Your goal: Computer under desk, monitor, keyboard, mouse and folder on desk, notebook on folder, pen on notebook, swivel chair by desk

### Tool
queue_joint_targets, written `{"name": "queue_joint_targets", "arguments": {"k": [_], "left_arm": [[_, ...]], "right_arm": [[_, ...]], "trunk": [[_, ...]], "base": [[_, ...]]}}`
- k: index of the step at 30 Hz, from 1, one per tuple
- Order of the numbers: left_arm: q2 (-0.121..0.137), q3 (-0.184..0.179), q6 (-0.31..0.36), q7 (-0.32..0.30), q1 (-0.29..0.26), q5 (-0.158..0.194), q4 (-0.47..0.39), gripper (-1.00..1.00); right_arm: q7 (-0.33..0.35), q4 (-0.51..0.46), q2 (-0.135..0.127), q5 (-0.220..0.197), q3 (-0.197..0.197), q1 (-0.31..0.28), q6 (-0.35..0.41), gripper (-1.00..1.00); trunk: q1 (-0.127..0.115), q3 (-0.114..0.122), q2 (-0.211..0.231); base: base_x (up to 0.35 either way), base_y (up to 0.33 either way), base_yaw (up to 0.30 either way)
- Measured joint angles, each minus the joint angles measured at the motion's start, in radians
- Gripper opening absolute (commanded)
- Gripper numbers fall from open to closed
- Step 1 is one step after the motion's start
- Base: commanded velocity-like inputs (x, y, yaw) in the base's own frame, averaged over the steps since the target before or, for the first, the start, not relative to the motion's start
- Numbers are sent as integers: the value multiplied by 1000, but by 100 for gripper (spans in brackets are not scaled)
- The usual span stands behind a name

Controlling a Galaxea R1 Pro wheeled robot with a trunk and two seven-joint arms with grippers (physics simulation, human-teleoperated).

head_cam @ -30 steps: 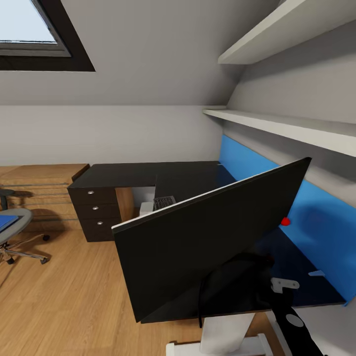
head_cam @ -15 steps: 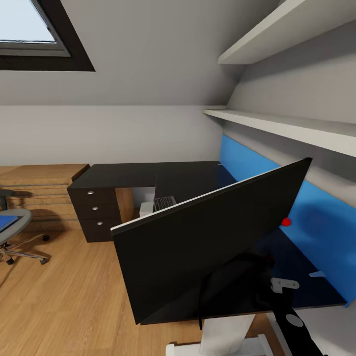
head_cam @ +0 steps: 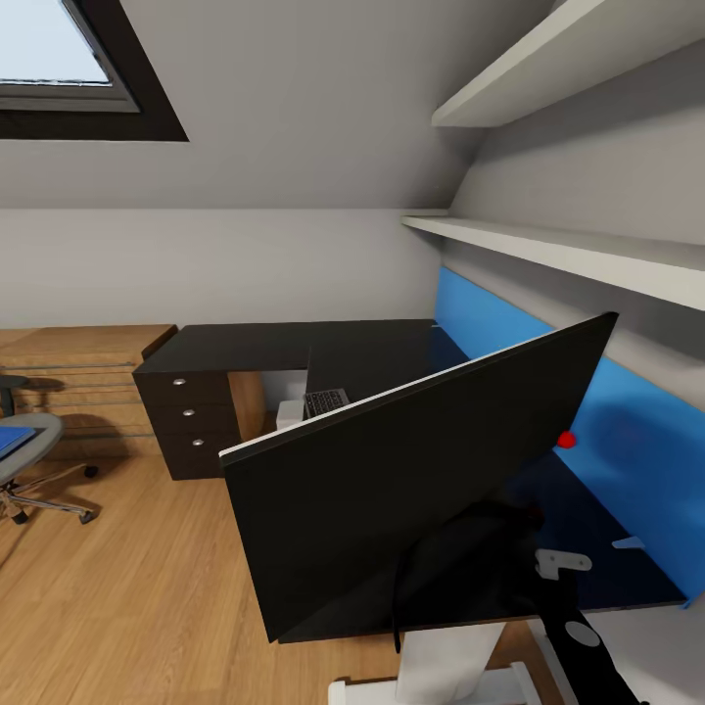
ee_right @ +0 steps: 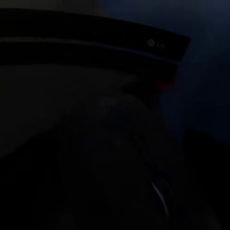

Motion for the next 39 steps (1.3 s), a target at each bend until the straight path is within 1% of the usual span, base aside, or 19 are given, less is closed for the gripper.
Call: {"name": "queue_joint_targets", "arguments": {"k": [10,26,34,39], "left_arm": [[0,0,-1,0,0,0,0,100],[1,0,2,0,0,0,0,100],[2,2,3,0,0,1,0,100],[2,4,5,-2,0,2,0,100]], "right_arm": [[0,-1,0,0,0,0,0,-100],[1,-2,-1,0,0,0,-1,-100],[0,3,3,0,3,0,-1,-100],[-2,6,5,5,42,0,-6,-100]], "trunk": [[0,0,0],[1,0,0],[1,0,0],[1,0,0]], "base": [[-20,0,0],[-316,0,0],[-334,21,0],[-324,138,0]]}}
